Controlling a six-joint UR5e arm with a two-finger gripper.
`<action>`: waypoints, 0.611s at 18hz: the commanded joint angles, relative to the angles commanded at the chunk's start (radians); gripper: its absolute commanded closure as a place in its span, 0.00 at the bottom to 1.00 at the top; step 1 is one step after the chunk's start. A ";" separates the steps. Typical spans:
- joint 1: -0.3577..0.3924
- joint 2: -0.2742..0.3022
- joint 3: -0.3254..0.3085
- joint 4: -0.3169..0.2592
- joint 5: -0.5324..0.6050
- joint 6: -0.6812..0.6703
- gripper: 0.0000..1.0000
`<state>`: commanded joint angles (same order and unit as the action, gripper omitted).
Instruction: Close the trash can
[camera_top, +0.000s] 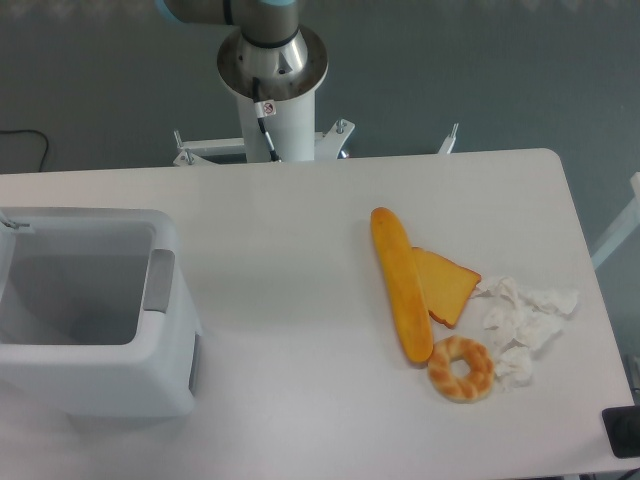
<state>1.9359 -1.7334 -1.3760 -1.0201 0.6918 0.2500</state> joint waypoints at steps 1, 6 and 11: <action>0.002 -0.002 0.000 0.002 0.006 0.000 0.00; 0.020 0.000 -0.012 0.002 0.052 0.002 0.00; 0.057 0.037 -0.055 0.002 0.057 0.005 0.00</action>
<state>1.9926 -1.6966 -1.4311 -1.0186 0.7486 0.2546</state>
